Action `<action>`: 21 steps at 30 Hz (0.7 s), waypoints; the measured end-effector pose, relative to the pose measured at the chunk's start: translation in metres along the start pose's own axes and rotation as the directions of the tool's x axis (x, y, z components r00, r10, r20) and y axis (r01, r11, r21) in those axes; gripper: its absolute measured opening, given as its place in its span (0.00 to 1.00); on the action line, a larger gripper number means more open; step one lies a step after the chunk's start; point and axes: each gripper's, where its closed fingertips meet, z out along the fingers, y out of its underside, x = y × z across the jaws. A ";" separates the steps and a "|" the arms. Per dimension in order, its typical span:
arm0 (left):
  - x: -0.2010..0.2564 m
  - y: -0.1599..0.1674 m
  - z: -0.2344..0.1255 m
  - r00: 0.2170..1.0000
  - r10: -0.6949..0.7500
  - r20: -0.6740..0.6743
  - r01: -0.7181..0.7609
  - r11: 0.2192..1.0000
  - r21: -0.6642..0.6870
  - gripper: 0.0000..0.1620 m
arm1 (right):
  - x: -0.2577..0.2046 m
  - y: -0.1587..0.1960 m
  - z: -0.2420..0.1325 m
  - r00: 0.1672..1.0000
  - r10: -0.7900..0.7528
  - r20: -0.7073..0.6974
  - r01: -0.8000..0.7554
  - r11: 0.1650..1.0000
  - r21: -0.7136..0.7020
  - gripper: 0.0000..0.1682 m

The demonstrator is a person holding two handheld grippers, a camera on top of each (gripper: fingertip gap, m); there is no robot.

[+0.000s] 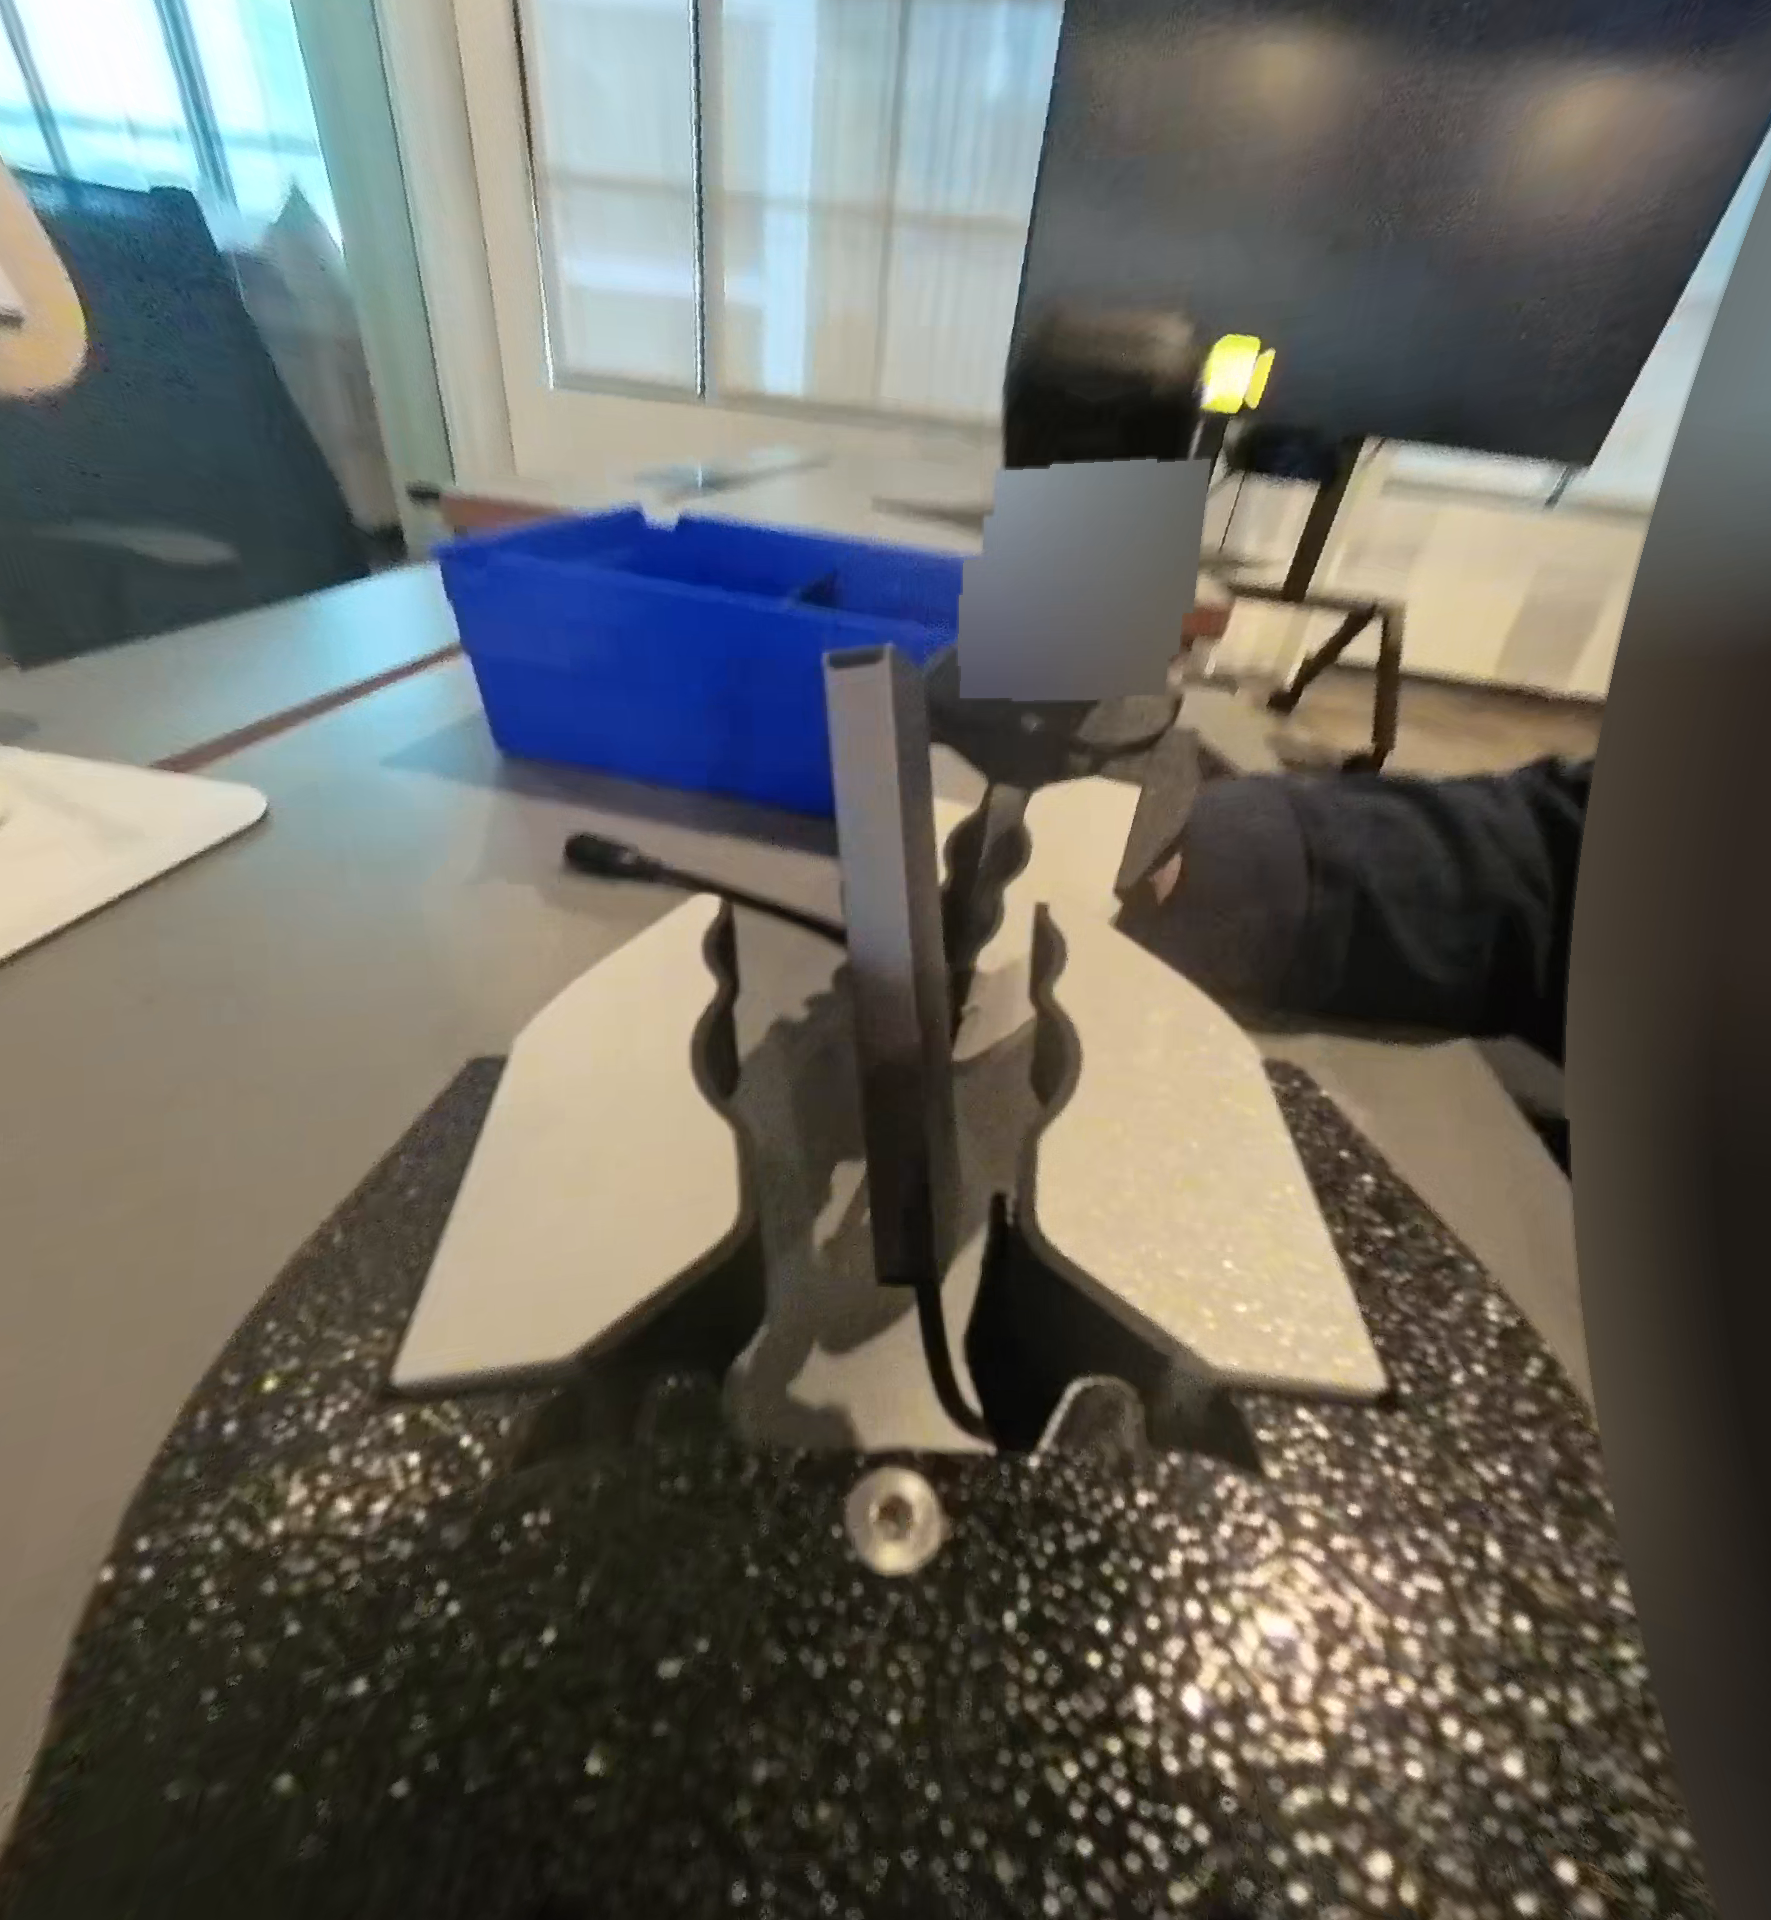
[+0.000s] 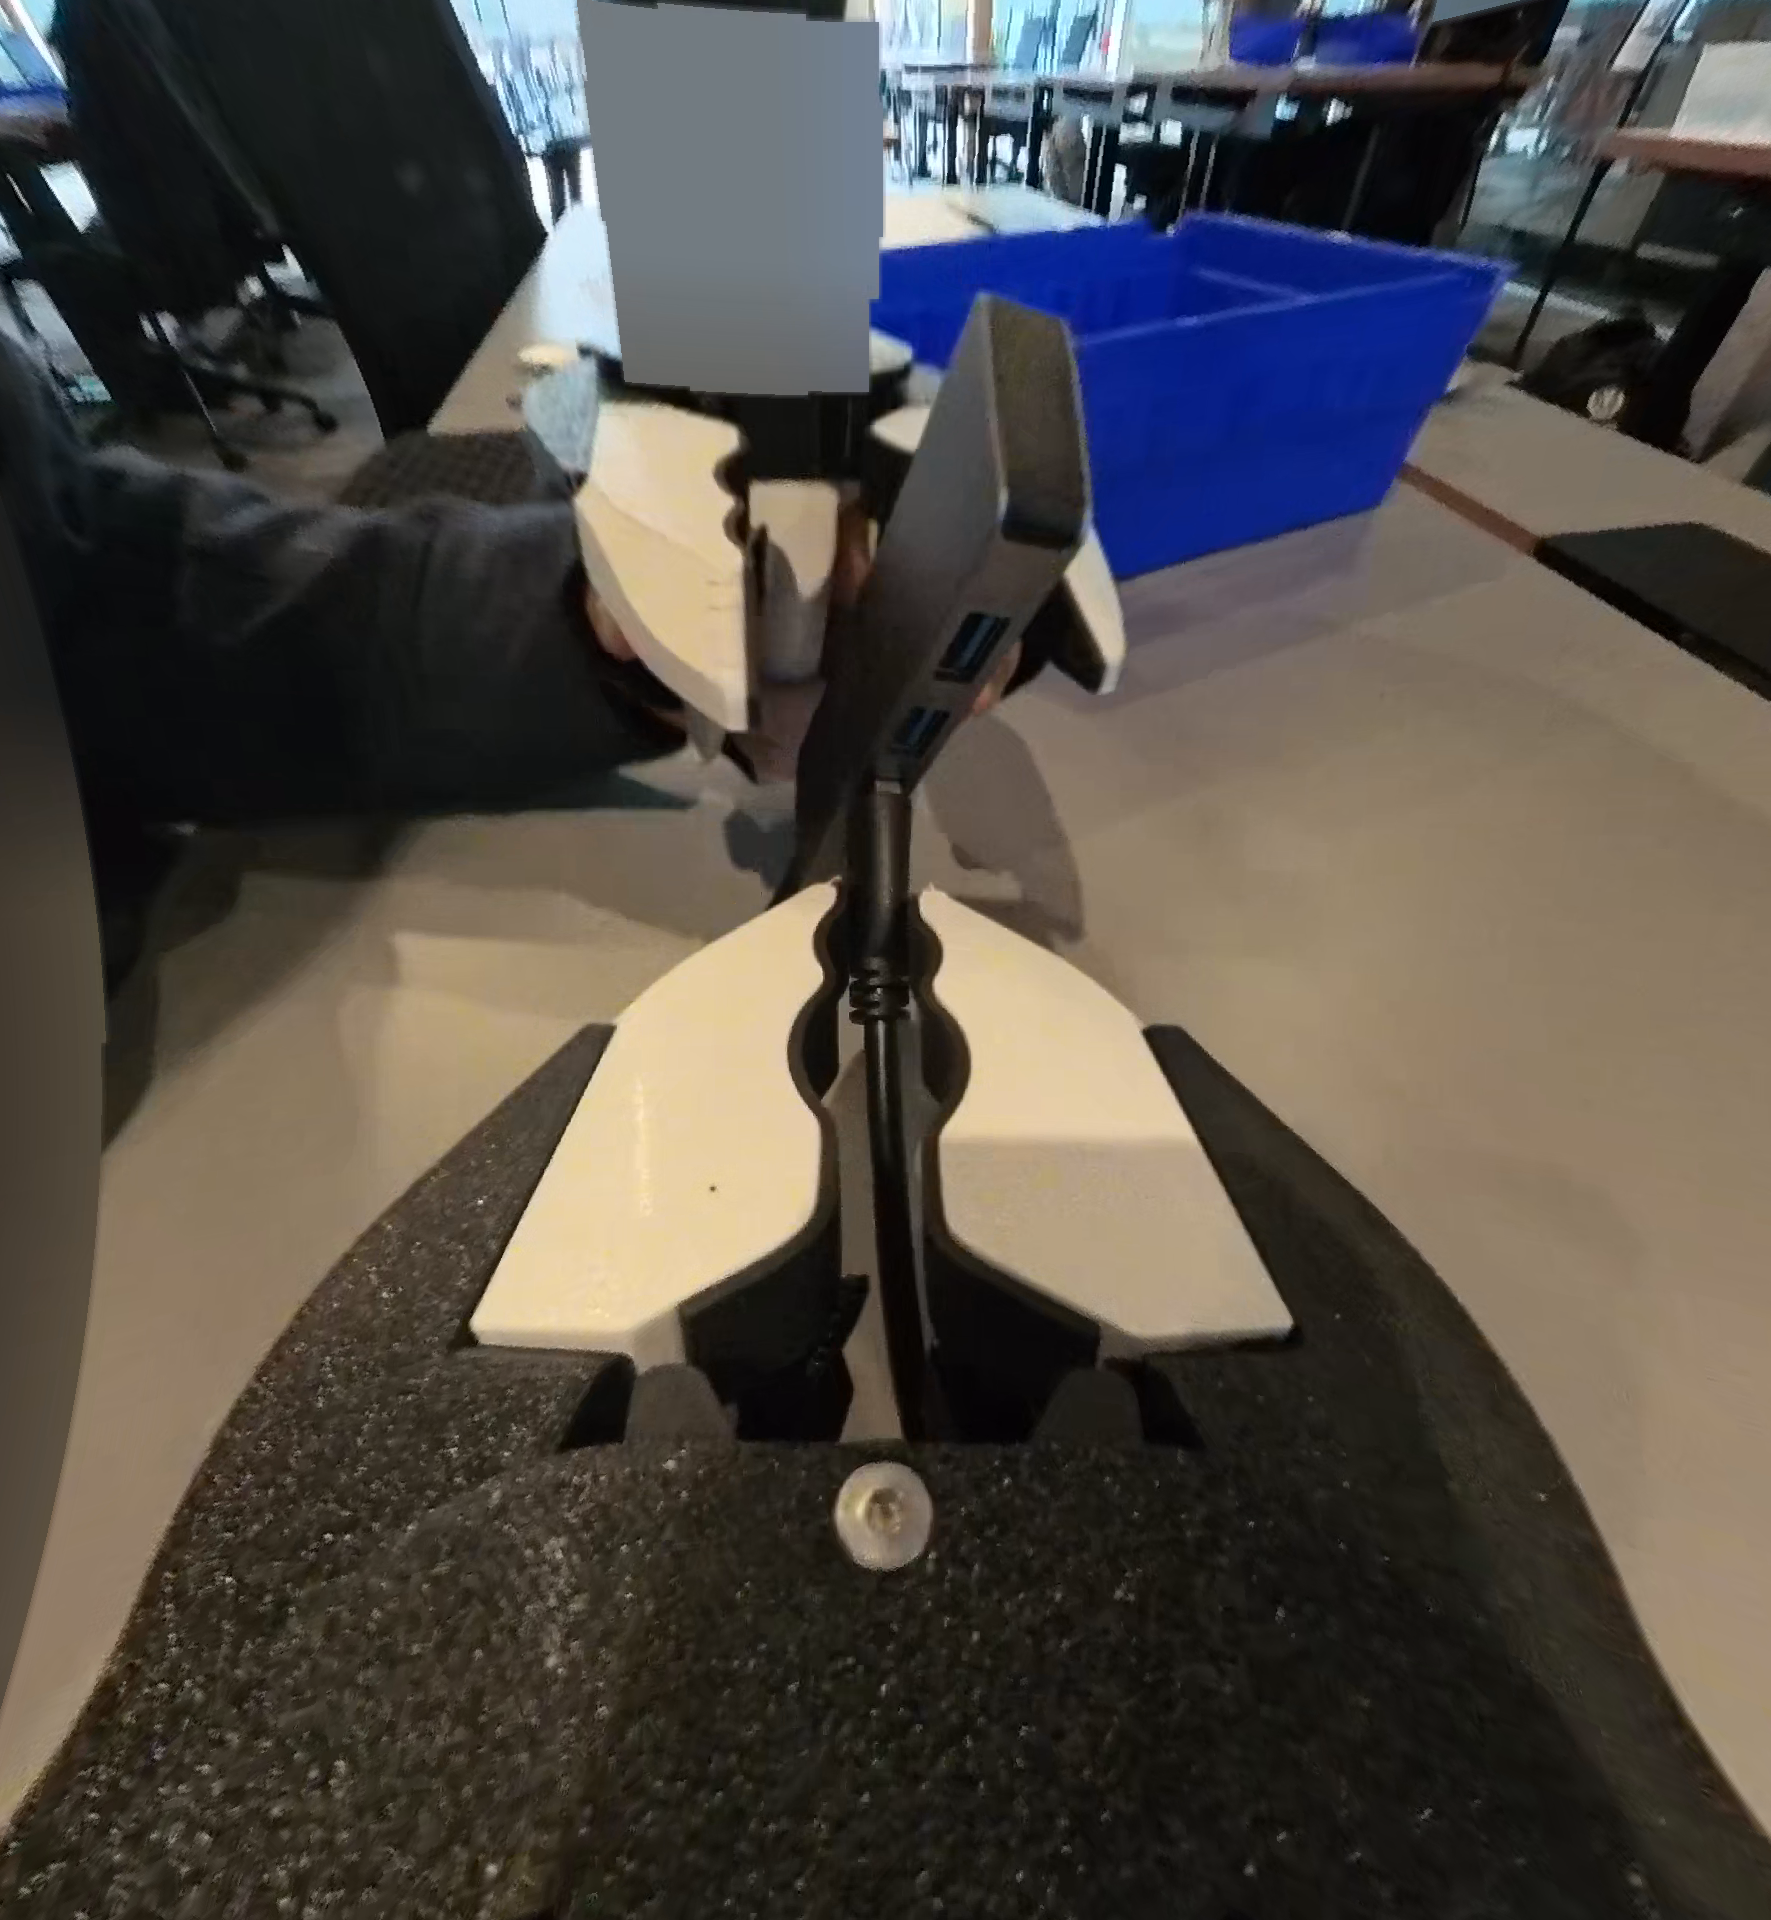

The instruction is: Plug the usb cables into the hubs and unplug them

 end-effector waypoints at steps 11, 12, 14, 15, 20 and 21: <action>0.004 0.026 -0.006 0.997 -0.036 -0.072 0.025 0.988 -0.155 0.08 | 0.001 0.008 0.001 0.996 -0.083 -0.031 0.081 0.993 -0.082 0.06; 0.005 0.026 -0.006 0.995 -0.046 -0.084 0.032 0.988 -0.152 0.07 | 0.001 0.008 0.001 0.995 -0.093 -0.033 0.090 0.993 -0.081 0.06; 0.007 0.025 -0.007 0.993 -0.057 -0.108 0.041 0.989 -0.143 0.07 | 0.000 0.006 0.002 0.995 -0.100 -0.030 0.098 0.993 -0.069 0.06; 0.008 0.026 -0.007 0.992 -0.047 -0.115 0.030 0.989 -0.146 0.07 | -0.001 0.005 0.002 0.995 -0.101 -0.025 0.099 0.993 -0.061 0.06; 0.015 0.026 -0.007 0.989 0.034 -0.141 -0.056 0.986 -0.160 0.07 | -0.008 -0.001 0.003 0.996 -0.090 0.009 0.090 0.995 -0.031 0.06; 0.017 0.023 -0.008 0.988 0.039 -0.152 -0.062 0.987 -0.147 0.07 | -0.010 -0.003 0.002 0.996 -0.087 0.025 0.087 0.996 -0.018 0.06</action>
